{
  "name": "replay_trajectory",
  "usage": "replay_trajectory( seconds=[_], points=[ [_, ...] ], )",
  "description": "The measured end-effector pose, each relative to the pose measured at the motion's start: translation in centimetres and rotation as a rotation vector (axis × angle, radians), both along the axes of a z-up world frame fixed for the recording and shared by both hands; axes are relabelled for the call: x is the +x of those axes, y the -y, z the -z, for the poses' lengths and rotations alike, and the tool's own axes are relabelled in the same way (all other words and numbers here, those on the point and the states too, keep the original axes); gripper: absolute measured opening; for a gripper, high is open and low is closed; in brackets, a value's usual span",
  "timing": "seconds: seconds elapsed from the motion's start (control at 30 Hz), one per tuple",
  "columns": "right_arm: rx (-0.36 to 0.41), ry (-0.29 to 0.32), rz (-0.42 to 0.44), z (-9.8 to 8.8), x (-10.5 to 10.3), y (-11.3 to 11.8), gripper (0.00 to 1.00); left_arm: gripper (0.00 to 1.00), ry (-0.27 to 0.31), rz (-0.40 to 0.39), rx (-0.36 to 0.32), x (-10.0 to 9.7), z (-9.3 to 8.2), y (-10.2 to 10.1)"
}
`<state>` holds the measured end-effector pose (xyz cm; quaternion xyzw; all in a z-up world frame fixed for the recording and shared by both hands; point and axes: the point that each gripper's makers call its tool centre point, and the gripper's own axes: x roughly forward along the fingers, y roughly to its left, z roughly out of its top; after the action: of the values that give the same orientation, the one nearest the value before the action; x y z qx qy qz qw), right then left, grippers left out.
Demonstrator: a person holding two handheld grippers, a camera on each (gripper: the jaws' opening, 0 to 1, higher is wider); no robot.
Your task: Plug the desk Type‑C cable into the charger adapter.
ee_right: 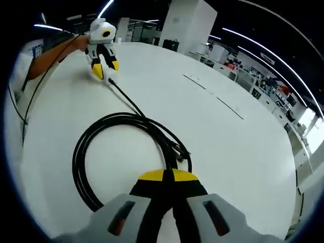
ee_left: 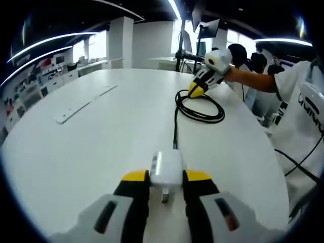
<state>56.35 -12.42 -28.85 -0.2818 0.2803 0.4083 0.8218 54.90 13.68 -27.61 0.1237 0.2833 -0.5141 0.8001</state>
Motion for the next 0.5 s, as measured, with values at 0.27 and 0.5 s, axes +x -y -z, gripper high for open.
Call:
replay_trajectory(
  seconds=[0.27, 0.5],
  points=[
    [0.002, 0.009, 0.006, 0.1, 2.0, -0.2, 0.02, 0.25, 0.0, -0.021, -0.015, 2.6, -0.1, -0.4],
    [0.001, 0.013, 0.013, 0.0, 4.2, -0.7, 0.02, 0.25, 0.013, -0.023, -0.002, 4.2, -0.1, -0.5]
  ],
)
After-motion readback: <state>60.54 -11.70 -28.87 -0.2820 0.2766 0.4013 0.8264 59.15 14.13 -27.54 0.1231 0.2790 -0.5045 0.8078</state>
